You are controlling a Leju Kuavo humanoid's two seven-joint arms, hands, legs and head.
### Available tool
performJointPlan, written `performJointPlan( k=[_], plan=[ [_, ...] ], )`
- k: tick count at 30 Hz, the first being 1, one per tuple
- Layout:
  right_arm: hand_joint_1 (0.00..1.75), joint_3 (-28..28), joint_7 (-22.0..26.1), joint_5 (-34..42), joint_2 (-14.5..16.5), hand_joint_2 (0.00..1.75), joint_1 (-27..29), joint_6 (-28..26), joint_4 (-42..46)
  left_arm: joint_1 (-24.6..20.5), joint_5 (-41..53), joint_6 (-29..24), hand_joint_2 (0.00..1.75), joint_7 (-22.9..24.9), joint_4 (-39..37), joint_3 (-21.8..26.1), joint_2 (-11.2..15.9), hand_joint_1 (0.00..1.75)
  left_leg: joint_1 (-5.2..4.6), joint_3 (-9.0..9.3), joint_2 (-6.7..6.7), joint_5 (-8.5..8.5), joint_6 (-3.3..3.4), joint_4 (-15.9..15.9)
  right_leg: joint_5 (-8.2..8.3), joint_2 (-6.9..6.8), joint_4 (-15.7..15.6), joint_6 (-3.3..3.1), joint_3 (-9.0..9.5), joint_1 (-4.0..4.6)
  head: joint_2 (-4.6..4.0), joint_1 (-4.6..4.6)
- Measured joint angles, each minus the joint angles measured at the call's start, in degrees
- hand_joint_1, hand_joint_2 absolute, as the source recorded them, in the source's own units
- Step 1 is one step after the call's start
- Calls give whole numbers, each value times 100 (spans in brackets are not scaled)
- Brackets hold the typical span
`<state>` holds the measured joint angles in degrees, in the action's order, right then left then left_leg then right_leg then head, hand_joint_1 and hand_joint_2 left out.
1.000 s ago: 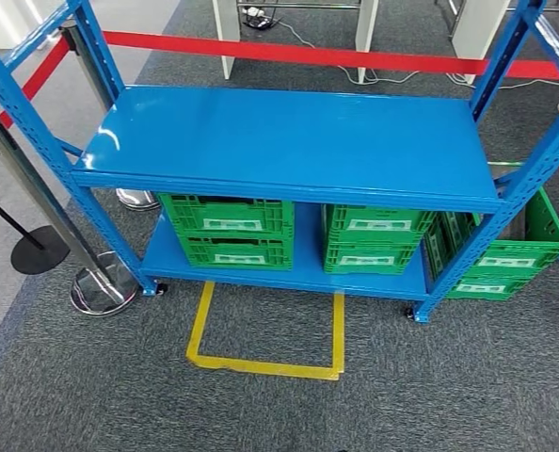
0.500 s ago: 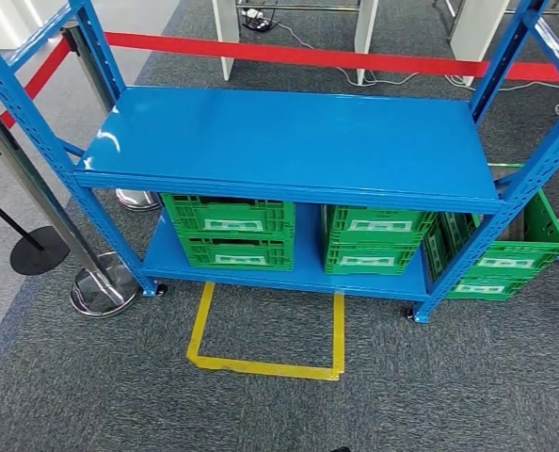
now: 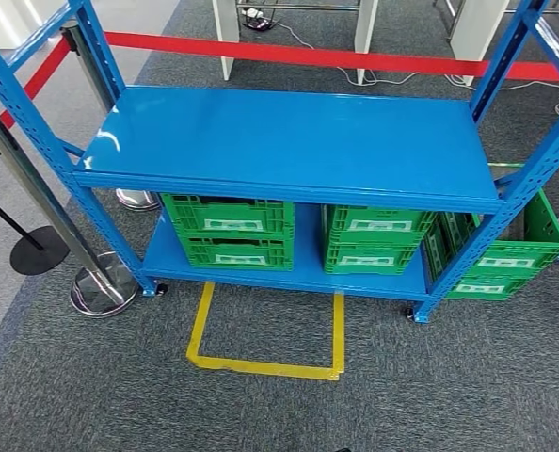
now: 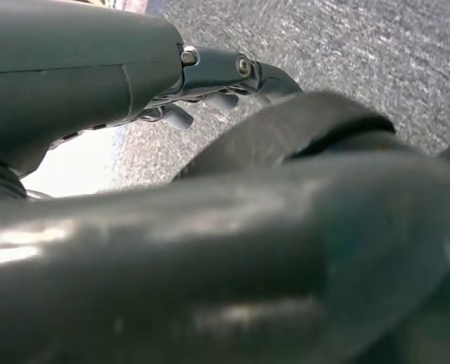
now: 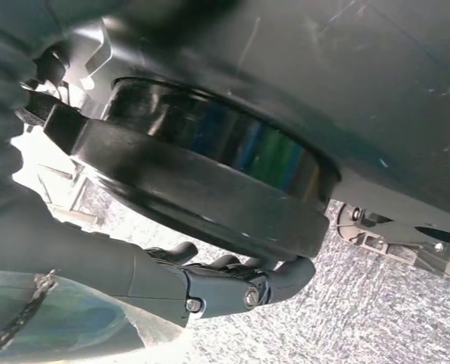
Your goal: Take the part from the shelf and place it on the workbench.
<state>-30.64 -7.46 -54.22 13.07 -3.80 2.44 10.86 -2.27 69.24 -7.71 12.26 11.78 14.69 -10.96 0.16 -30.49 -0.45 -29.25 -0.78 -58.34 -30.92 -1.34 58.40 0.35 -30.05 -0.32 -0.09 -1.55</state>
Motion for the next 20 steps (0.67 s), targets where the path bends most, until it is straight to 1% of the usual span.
performJointPlan(
  k=[11, 14, 15, 18, 19, 20],
  plan=[
    [0, -52, 8, 4, 0, 0, 4, 61, 0, 5, 2, 19, 0, 15, 0, 5, 1, 0, 0, 1, 0, 2, 3, -1, 3, 0, 0, 4, 1, -1, 0, 0],
    [0, -56, 9, 4, 0, 131, 4, 62, 0, 6, 9, 19, 0, 15, 0, 9, 1, 0, 0, 1, 0, 2, 3, -1, 3, 0, 0, 4, 1, 0, 0, 0],
    [0, -58, 10, 4, 0, 131, 4, 62, 0, 6, 18, 19, 0, 16, 0, 10, 1, 0, 0, 1, 0, 2, 3, -1, 3, 0, 0, 4, 0, 0, 0, 0],
    [0, -64, 15, 3, 0, 131, 4, 62, 0, 6, 38, 19, 131, 22, 0, 16, 1, 0, 0, 1, 0, 1, 3, -1, 3, 0, 0, 4, 0, 0, 0, 0],
    [0, -67, 17, 2, 0, 175, 4, 62, 0, 5, 39, 19, 175, 24, 0, 20, 1, 0, 0, 0, 0, 1, 3, -1, 3, 0, 0, 4, 0, 0, 0, 0],
    [0, -68, 17, 2, 0, 175, 4, 62, 0, 5, 39, 18, 175, 24, 0, 22, 1, 0, 0, 0, 0, 1, 3, -1, 3, 0, 0, 4, 0, 0, 0, 0]
  ],
)
